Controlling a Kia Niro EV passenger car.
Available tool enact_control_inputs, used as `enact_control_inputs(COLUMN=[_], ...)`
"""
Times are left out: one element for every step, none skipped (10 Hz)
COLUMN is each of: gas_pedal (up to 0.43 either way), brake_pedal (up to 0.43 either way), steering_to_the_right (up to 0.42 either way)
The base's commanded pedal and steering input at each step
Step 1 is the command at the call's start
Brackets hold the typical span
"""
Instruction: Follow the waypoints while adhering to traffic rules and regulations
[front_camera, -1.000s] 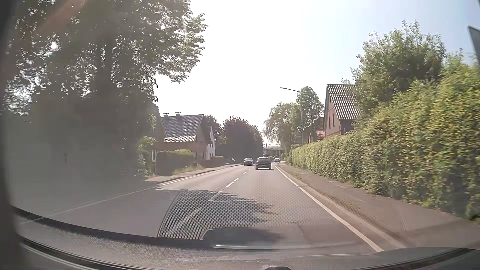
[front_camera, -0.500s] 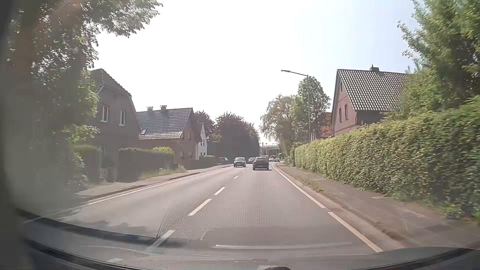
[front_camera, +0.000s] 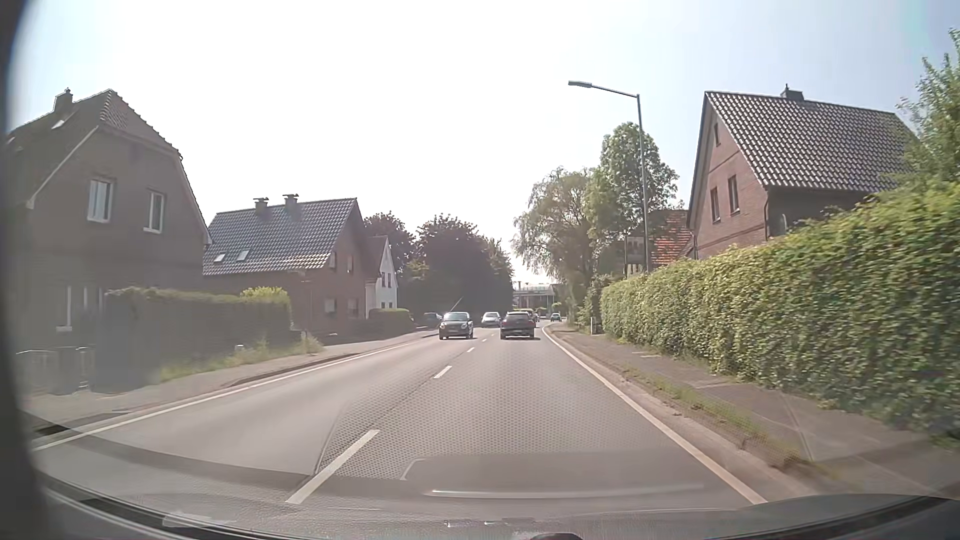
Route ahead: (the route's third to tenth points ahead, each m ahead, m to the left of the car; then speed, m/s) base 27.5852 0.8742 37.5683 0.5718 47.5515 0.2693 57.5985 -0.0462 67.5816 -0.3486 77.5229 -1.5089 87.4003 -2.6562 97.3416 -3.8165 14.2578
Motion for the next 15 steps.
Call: enact_control_inputs(gas_pedal=[0.138, 0.13, 0.13, 0.13, 0.118, 0.118, 0.118, 0.118, 0.118, 0.118, 0.118, 0.118, 0.118, 0.118, 0.118], brake_pedal=[0.0, 0.0, 0.0, 0.0, 0.0, 0.0, 0.0, 0.0, 0.0, 0.0, 0.0, 0.0, 0.0, 0.0, 0.0], steering_to_the_right=[0.005, 0.004, 0.004, 0.003, 0.001, 0.001, 0.001, 0.001, 0.001, 0.001, 0.0, 0.0, 0.0, 0.0, 0.0])
